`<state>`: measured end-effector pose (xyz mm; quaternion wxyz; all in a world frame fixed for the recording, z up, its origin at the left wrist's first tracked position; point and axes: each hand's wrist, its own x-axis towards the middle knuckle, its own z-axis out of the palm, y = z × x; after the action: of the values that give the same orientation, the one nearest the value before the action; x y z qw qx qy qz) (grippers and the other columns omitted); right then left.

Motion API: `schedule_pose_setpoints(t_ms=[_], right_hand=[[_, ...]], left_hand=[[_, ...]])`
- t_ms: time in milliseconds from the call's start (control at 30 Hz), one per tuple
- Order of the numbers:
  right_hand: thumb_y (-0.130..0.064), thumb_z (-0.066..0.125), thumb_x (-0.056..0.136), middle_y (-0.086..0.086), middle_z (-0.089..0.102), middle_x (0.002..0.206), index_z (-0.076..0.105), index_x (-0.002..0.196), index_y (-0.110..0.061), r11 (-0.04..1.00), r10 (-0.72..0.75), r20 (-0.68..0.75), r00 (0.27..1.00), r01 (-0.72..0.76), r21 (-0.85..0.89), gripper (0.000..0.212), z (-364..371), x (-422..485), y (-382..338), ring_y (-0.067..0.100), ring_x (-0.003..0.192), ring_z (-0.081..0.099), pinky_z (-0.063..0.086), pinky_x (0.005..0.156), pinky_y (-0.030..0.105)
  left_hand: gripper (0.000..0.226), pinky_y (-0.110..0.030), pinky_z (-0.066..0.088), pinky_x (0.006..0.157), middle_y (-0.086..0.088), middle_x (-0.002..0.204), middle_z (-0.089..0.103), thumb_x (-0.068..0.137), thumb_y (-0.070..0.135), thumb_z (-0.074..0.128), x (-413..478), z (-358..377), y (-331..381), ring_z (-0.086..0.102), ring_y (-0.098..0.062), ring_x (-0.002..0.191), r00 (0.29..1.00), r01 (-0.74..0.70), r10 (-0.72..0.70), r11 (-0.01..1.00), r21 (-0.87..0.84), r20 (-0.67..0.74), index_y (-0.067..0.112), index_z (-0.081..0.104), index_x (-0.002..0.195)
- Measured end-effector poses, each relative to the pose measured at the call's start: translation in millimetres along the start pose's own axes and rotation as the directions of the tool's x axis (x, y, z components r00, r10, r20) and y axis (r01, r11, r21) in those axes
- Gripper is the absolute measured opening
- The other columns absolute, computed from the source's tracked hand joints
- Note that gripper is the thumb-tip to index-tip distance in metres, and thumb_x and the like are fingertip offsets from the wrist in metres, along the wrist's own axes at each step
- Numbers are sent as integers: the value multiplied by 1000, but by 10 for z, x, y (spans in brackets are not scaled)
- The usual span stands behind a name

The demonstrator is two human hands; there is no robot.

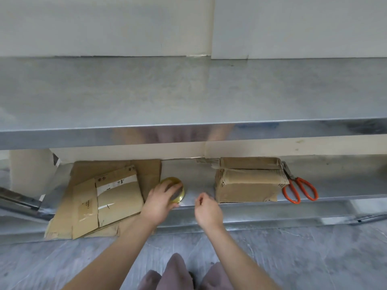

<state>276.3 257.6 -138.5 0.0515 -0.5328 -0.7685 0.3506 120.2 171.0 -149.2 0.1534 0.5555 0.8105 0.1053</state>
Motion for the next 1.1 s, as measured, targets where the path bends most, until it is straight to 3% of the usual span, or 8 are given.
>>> schedule_pose_setpoints(t_ms=[200,333,433,567,700,833,967,1100], right_hand=[[-28,41,99,1,60,114,53,111,-18,967,-26,-13,1000,22,-254,20,146,123,7,23,100,62,41,67,28],[-31,41,101,1,54,129,42,127,-18,963,-64,49,997,75,-260,29,159,41,45,22,115,55,47,82,31],[-34,46,99,-3,53,127,41,133,-22,947,-208,43,977,212,-241,36,-36,-147,75,19,115,54,48,83,29],[-33,53,92,-8,61,116,60,118,-25,835,-525,-197,828,455,-310,28,-535,-496,151,17,103,56,51,82,31],[-32,44,94,-5,54,135,58,129,-24,812,-571,-346,745,452,-368,38,-1072,-592,334,19,128,45,34,102,35],[-32,45,92,3,54,138,57,134,-20,854,-496,-385,778,358,-376,45,-1542,-408,484,26,132,45,39,104,43],[-25,61,93,10,51,142,54,137,-17,901,-393,-340,854,282,-330,45,-1842,-164,748,32,133,45,41,104,48],[-30,52,98,7,42,150,48,142,-19,936,-332,-264,906,280,-215,45,-2034,39,981,26,141,35,35,112,42]], left_hand=[[62,-42,35,105,-3,145,40,84,30,71,-9,114,-19,40,-30,126,998,60,-61,996,-60,-17,34,45,141],[61,-40,31,110,2,149,33,90,39,62,-20,75,-22,31,-26,131,998,61,-60,997,-52,24,37,36,145],[60,-38,26,112,4,152,29,94,52,46,-104,-48,49,25,-23,139,999,19,-20,999,27,45,33,28,148],[60,-34,26,112,1,144,45,95,55,31,-275,-322,421,36,-21,138,972,-164,182,979,120,-152,20,44,143],[56,-28,13,117,5,150,39,99,48,36,-340,-470,1131,32,-16,141,905,-287,299,954,86,-303,21,34,148],[55,-33,23,117,1,152,38,98,41,42,-150,-499,1779,34,-17,140,867,-323,331,943,85,-372,16,39,146],[48,-38,40,105,-4,141,52,89,20,64,86,-537,1917,50,-24,129,885,-176,188,982,68,-427,12,54,135],[37,-41,47,97,-7,128,63,87,13,69,239,-548,1748,58,-28,120,892,-69,54,997,-18,-450,9,64,123]])
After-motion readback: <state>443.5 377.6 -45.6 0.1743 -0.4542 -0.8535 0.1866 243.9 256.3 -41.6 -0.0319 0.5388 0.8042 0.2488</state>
